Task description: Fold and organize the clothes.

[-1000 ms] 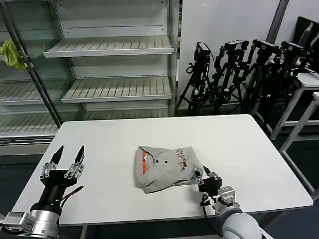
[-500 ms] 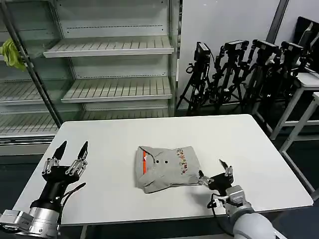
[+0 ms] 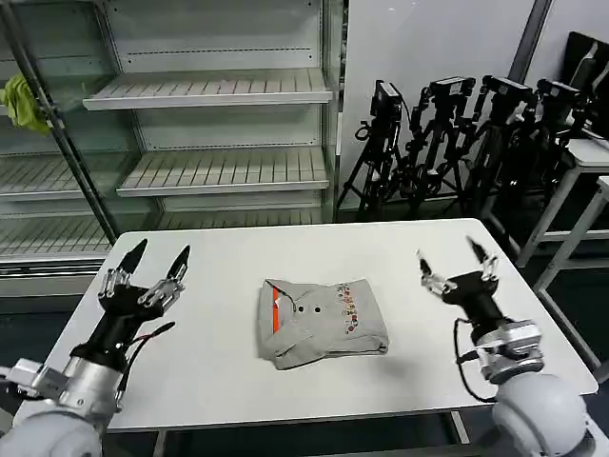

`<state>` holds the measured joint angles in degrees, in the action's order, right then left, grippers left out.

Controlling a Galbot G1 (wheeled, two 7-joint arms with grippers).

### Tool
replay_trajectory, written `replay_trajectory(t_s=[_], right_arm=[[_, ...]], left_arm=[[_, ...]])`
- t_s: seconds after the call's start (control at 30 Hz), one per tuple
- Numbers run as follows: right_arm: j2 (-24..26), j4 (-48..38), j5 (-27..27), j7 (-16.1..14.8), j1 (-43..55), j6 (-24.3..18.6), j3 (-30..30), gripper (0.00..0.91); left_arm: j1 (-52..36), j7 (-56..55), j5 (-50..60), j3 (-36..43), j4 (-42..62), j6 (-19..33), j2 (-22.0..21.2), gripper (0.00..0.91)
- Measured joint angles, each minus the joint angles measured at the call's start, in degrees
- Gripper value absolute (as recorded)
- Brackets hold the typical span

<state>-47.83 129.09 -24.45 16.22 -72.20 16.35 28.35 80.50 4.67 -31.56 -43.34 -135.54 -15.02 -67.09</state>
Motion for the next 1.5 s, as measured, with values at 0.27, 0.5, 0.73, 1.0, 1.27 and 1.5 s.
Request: replay_trajectory(t_s=[0.27, 0.5, 0.73, 1.0, 1.27, 1.5], right_arm=[[-5.3, 1.1, 5.4, -6.6, -4.2, -4.2, 10.9, 0.907], [-7.0, 0.1, 8.1, -12.5, -5.8, -8.3, 17.8, 0.907], [-7.9, -1.6, 8.5, -15.4, -5.3, -11.7, 20.3, 0.907], [-8.7, -3.3, 8.6, -17.1, -4.5, -14.1, 22.0, 0.907], [-9.8, -4.6, 9.8, -17.5, -2.9, -15.9, 21.7, 0.907], [-10.2, -5.1, 10.1, -17.0, -1.3, -16.6, 20.5, 0.907]], left_arm=[[-8.2, 1.9, 2.4, 2.0, 6.0, 0.5, 3.8, 0.867], [-13.3, 2.8, 1.7, 4.9, 10.3, 3.3, 4.7, 0.867], [-15.0, 3.9, 1.4, 5.7, 12.0, 4.6, 5.7, 0.867], [-15.4, 4.3, 1.4, 6.0, 12.2, 5.0, 5.6, 0.867], [-15.9, 4.7, 2.2, 5.9, 13.3, 4.7, 5.0, 0.877], [-16.0, 4.8, 3.1, 5.9, 13.8, 4.4, 4.6, 0.877]])
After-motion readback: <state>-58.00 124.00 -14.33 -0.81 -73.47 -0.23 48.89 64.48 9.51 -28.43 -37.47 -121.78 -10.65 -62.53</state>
